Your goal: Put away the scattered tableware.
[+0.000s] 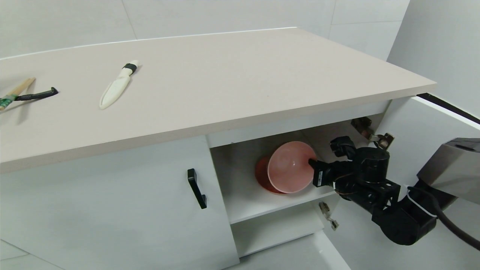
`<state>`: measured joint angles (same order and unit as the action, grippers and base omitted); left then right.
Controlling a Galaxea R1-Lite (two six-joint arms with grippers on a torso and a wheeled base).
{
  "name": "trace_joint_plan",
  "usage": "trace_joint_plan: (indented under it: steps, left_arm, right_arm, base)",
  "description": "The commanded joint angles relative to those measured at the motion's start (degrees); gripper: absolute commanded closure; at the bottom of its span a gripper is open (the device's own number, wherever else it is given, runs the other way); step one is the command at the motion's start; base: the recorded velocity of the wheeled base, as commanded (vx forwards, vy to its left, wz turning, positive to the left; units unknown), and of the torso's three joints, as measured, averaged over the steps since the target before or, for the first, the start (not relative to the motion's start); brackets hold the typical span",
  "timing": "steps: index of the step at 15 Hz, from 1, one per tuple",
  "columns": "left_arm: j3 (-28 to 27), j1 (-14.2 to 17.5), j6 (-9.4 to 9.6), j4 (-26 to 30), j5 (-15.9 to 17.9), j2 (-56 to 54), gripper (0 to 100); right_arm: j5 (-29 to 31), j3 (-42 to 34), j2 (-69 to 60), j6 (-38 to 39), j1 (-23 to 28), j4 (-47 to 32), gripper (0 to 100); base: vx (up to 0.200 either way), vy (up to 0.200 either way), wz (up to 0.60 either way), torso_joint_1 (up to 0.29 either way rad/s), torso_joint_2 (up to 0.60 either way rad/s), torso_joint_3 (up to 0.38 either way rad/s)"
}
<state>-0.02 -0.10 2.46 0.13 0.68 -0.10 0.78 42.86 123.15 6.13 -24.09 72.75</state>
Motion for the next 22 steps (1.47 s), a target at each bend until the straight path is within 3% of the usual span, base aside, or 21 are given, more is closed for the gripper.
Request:
trace_joint_plan:
  steps: [1,7,19,20,22]
  left_arm:
    - [0.02,0.01,0.0,0.04,0.02,0.1,0]
    - [0.02,0.01,0.09,0.04,0.02,0.1,0]
    - [0.02,0.01,-0.09,0.04,0.02,0.1,0]
    - [0.02,0.01,-0.09,0.04,0.02,0.1,0]
    - [0.02,0.01,-0.09,0.04,0.02,0.1,0]
  right_arm:
    - [-0.16,0.82,2.01,0.02,0.8,-0.07,100]
    - [-0.34,5.04,5.0,0.02,0.8,-2.27,100]
    - [-0.34,5.04,6.4,0.02,0.62,-1.91,100]
    - [-0.34,5.04,6.4,0.02,0.53,-1.91,0]
    - [-0.43,4.95,6.4,0.02,0.27,-1.91,0]
  base:
    - [0.0,0.0,0.0,0.0,0.0,0.0]
    - [0.0,0.0,0.0,0.0,0.0,0.0]
    - [0.0,0.0,0.0,0.0,0.0,0.0]
    - [0.0,0.0,0.0,0.0,0.0,0.0]
    - [0.0,0.0,0.0,0.0,0.0,0.0]
